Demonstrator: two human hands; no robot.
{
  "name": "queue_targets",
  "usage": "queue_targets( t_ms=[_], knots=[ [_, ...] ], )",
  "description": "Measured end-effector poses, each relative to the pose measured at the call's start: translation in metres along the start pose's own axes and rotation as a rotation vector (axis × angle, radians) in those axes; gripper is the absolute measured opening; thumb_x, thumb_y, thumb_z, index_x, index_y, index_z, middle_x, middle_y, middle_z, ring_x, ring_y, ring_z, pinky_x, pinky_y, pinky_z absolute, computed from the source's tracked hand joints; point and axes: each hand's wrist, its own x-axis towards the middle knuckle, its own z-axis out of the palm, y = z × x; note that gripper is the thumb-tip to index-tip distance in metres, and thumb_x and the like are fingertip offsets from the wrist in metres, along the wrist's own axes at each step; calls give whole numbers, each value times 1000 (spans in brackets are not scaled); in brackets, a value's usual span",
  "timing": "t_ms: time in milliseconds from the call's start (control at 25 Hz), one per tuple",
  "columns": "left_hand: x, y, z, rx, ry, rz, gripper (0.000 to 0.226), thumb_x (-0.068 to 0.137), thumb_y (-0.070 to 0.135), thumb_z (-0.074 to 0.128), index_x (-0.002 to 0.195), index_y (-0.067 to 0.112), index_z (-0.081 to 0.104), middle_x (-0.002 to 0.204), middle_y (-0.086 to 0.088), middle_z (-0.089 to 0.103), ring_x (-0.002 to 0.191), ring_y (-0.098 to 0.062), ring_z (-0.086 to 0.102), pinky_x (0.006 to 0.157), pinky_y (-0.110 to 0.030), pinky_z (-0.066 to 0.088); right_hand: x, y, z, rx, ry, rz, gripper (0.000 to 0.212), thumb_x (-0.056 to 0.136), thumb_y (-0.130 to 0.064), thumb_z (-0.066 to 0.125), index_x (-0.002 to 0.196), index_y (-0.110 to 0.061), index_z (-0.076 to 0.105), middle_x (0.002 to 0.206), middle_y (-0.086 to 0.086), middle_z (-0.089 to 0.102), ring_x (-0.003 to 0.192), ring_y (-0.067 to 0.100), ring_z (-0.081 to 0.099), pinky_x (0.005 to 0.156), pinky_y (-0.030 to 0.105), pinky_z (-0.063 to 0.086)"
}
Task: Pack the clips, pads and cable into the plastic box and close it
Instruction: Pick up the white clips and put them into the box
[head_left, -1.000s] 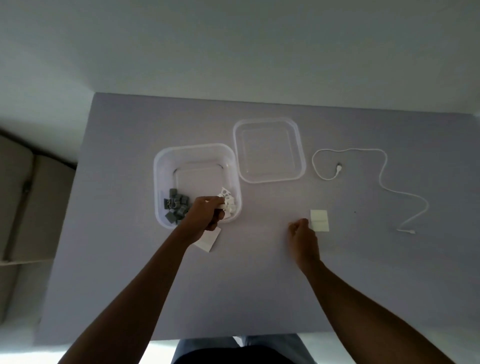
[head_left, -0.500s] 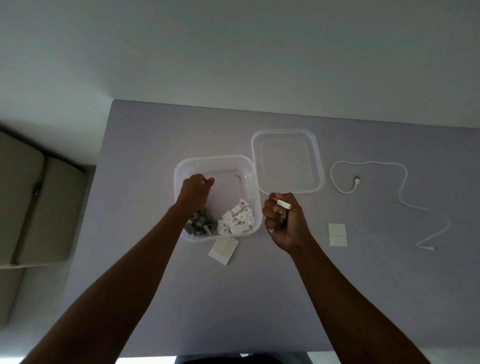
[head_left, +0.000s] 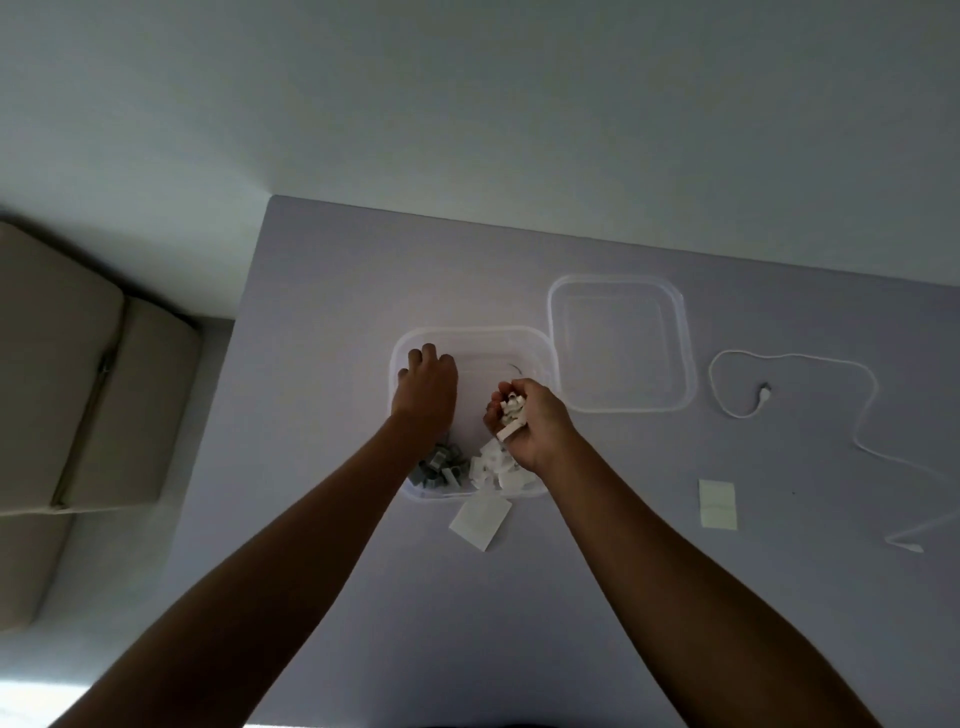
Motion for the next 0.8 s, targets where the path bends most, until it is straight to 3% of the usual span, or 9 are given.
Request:
queue_targets(
  t_ms=[80,160,240,320,440,680,800],
  knots=[
    [-7,-4,-7,-136,157,57,20,88,-4,55,106,0,61,112,-18,54,105,-31,51,85,-44,52,7,3,9,-68,59,-1,25,95,-11,44,76,-3,58,63,10,54,53,18,52,48,26,49],
    [-16,-12,-14,-242,423,72,20,87,0,58,107,5,63,110,-16,57,103,-29,52,81,-40,51,14,3,19,-147,122,-9,21,94,-7,44,79,-2,57,68,12,54,57,19,51,54,29,46],
    [-23,-21,-14,-360,589,-65,26,92,13,58,117,9,57,118,-14,54,108,-27,50,86,-36,46,20,3,27,-207,163,-22,19,91,-1,44,76,-3,55,72,13,52,60,21,48,57,31,45],
    [-25,-33,-4,-564,469,-281,39,98,29,51,133,13,46,131,-15,47,119,-28,46,94,-36,42,25,9,40,-248,158,-26,19,89,2,43,74,-4,53,70,12,49,58,22,46,55,32,44],
    [-23,-33,11,-789,247,-315,43,103,33,38,144,19,37,137,-16,47,123,-29,48,93,-31,38,28,13,50,-307,152,-37,16,89,2,42,78,-4,52,69,13,48,56,23,45,54,34,44],
    [-20,-42,14,-844,246,-298,40,105,29,29,143,22,39,125,-13,57,104,-21,55,91,-37,48,23,24,63,-474,134,-85,14,93,-14,53,94,-4,62,81,13,65,66,22,61,57,29,51],
    [-22,-41,18,-848,241,-280,40,105,30,29,142,23,41,127,-12,56,109,-23,56,92,-35,46,22,28,66,-468,78,-75,24,94,-23,55,106,-5,64,99,15,69,86,27,67,80,40,57]
  ],
)
